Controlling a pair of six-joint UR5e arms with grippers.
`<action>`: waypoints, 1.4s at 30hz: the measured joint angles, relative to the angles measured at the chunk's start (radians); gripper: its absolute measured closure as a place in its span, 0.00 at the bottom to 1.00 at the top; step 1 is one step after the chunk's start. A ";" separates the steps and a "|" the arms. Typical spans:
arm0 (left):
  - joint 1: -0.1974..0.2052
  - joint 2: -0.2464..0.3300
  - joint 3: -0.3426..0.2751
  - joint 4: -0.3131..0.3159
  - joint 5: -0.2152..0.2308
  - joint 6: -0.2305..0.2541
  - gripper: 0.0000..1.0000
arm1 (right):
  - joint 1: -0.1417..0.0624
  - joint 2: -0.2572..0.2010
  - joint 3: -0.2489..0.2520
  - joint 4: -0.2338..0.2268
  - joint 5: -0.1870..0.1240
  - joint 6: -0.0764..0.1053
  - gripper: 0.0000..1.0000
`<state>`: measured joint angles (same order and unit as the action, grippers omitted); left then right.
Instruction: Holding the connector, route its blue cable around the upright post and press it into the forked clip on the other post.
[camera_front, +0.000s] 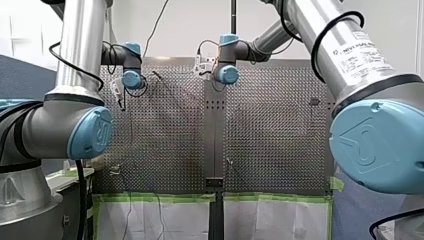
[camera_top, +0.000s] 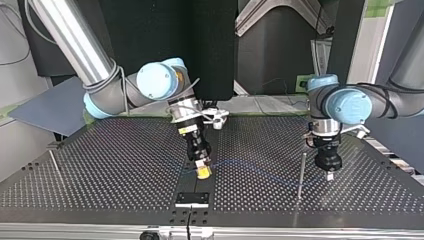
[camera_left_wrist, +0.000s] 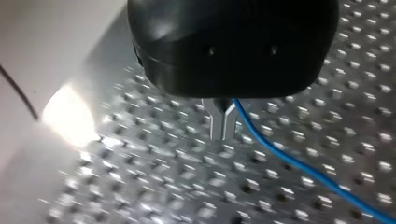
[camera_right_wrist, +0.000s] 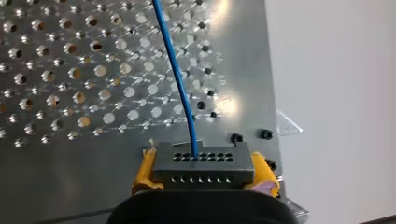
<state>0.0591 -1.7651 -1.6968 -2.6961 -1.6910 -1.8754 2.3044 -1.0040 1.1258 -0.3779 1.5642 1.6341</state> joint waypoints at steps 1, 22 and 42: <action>0.001 -0.007 0.000 0.000 0.003 -0.001 1.00 | -0.001 0.004 0.000 0.001 0.002 -0.001 1.00; -0.014 -0.103 -0.001 -0.002 0.043 -0.015 0.87 | 0.012 0.107 0.007 0.089 0.059 -0.034 1.00; -0.025 -0.104 -0.004 -0.015 0.006 -0.028 0.00 | 0.026 0.139 0.166 0.007 0.076 -0.034 1.00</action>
<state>0.0338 -1.8689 -1.7006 -2.7110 -1.6847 -1.9033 2.3300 -0.8646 1.2920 -0.3710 1.6399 1.6004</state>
